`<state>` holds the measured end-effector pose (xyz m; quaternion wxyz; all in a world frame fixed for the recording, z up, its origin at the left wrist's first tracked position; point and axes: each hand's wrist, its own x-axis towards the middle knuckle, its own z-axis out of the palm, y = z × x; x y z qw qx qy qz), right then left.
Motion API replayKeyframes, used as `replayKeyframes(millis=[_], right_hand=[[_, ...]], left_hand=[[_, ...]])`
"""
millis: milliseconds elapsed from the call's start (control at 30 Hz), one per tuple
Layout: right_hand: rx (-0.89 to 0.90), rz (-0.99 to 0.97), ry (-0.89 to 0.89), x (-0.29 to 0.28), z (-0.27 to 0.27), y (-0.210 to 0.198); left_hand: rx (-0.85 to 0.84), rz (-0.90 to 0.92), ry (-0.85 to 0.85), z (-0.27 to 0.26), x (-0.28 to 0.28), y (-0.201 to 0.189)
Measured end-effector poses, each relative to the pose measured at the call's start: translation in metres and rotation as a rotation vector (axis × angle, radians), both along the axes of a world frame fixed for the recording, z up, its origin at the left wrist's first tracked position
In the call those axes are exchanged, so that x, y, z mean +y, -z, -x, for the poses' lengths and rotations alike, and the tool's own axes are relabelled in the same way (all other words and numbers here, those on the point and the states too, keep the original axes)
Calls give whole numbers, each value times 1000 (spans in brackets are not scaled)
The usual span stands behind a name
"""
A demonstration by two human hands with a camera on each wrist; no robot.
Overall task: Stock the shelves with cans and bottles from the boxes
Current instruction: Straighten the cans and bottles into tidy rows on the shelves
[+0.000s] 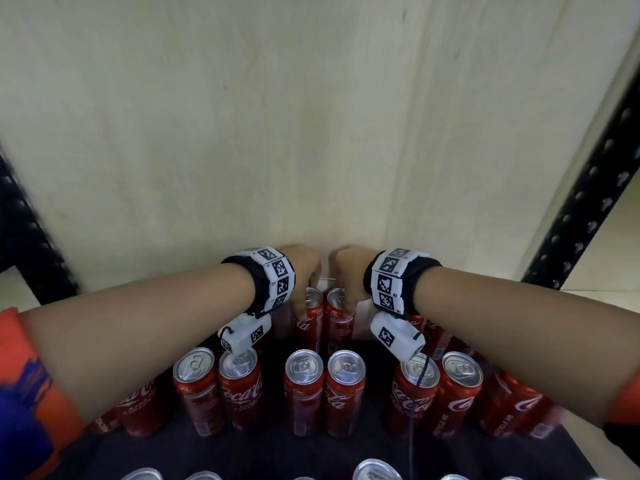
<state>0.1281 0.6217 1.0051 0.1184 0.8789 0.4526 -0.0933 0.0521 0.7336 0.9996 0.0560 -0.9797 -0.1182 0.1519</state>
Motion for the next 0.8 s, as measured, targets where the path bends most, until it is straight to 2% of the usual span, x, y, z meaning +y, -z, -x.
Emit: replayKeyframes(millis=[100,233,433,533,733,800], right_hand=[[19,-24,23,-3,1,-6],[36,-73,4,-8,4,-9],[55,-129,-8,-35,7,-35],[33,-122,1,-56,9,-53],[-22,-176,74,-92,3,-84],[-37,-209,94,-105,0,-92]], left_hand=[[62,-35,-111,-4,1,-7],[53,-51,-234,-14,14,-1],[37,-6,-308,22,-13,-53],[-18,38,-355,29,-11,-76],[-234,92,-409,41,-28,-120],[-278,87,-377,42,-40,-125]])
